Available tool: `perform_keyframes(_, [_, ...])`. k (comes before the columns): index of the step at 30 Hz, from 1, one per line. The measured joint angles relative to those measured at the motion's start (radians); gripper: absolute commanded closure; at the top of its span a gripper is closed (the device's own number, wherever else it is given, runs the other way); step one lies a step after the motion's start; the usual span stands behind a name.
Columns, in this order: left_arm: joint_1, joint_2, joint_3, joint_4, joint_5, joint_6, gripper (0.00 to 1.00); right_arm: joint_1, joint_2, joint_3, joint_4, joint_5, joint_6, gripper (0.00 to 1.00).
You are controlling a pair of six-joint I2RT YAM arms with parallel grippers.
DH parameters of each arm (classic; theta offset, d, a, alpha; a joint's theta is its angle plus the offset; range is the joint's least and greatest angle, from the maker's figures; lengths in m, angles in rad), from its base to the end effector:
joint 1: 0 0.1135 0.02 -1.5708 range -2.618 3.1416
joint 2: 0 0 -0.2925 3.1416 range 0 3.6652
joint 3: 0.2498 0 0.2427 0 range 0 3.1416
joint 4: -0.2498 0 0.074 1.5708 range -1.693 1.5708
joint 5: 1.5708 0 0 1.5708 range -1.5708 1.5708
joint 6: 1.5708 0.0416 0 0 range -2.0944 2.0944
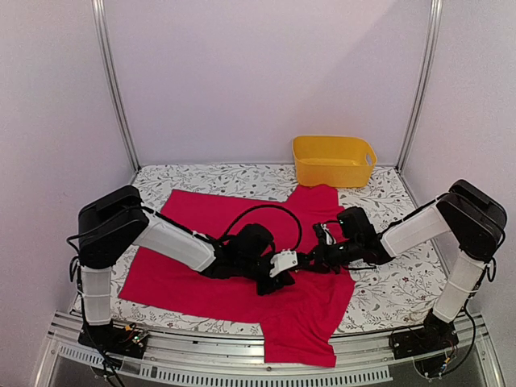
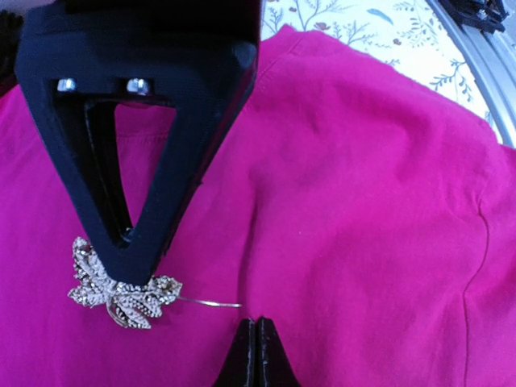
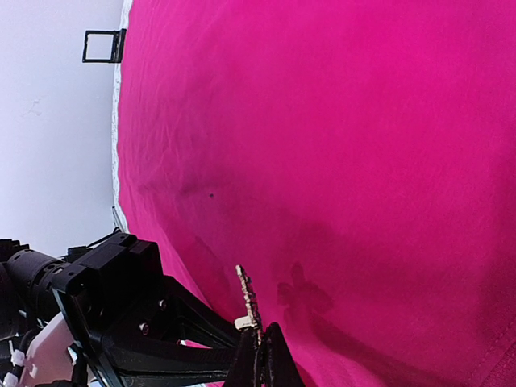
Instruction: Pin the brooch onto the clothing
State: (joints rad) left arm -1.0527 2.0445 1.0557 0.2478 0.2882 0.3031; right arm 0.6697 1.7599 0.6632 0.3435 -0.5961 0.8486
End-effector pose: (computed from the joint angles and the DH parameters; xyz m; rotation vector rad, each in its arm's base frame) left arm 0.1962 -0.3680 0.1334 1.6089 1.7560 -0.7042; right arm 0.2323 0.2137 0.1448 -0.1127 2.6284 1.3587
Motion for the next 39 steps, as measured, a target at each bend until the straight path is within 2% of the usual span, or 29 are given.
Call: perform_keyframes(39, [0.0,0.0,0.0,0.002,-0.016,-0.001,1.0,0.023,0.0,-0.038,0.001,0.0,0.012,1.0])
